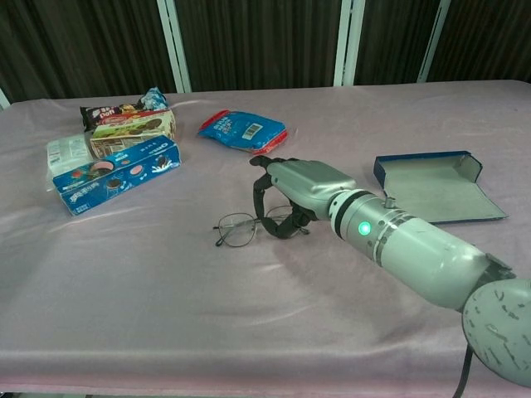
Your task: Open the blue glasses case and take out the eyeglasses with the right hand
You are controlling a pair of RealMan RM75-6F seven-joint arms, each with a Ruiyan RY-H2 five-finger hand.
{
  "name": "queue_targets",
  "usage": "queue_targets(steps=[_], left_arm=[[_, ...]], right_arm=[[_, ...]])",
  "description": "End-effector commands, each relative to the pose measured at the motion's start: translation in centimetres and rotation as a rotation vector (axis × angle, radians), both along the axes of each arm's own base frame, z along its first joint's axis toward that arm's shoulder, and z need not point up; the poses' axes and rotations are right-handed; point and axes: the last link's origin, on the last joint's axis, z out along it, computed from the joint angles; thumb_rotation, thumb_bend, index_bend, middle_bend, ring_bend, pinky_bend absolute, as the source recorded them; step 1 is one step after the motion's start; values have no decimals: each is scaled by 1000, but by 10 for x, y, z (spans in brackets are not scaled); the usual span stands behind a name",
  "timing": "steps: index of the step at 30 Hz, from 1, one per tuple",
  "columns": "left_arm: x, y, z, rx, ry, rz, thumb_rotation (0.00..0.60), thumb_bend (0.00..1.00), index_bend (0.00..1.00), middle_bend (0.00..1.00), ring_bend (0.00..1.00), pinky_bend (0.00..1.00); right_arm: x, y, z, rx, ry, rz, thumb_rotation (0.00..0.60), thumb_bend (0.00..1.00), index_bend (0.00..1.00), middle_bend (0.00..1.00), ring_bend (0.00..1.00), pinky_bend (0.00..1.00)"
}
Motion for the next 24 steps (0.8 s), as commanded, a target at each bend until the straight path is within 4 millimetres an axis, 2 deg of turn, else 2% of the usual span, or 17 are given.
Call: queue_targets(steps=[1, 3, 6, 10, 13, 17, 20, 24], left_arm=[[0, 0, -1, -3, 3, 0, 600, 483, 0, 28, 33, 174], [1, -1, -2, -7, 4, -2, 600, 482, 0, 28, 33, 174], [1, -1, -2, -6, 6, -3, 600, 483, 0, 28, 33, 174], [1, -2, 1, 9, -1, -2, 600, 482, 0, 28, 33, 174], [0, -4, 5, 23, -8, 0, 600, 483, 0, 28, 33, 174], [-1, -3, 7, 34, -11, 4, 600, 483, 0, 28, 33, 170], [1, -2, 5, 35, -18, -10, 600, 482, 0, 29, 32, 166], [7, -4, 2, 48, -27, -74, 600, 468, 0, 33, 32, 155]], right_arm=[[0, 0, 0, 7, 15, -5, 600, 595, 333, 45, 0, 0], [-1, 0, 5, 0, 24, -1, 600, 595, 264, 32, 0, 0], [-3, 4, 18, -7, 14, 2, 600, 590, 213, 13, 0, 0], [-19, 21, 58, -54, 25, 42, 600, 566, 175, 0, 0, 0], [-52, 45, 103, -86, 142, 54, 600, 515, 114, 0, 0, 0], [-103, 92, 172, -162, 305, -2, 600, 479, 69, 0, 0, 0], [-144, 126, 210, -232, 318, -82, 600, 467, 61, 0, 0, 0], [-204, 167, 244, -366, 277, -228, 600, 377, 66, 0, 0, 0]])
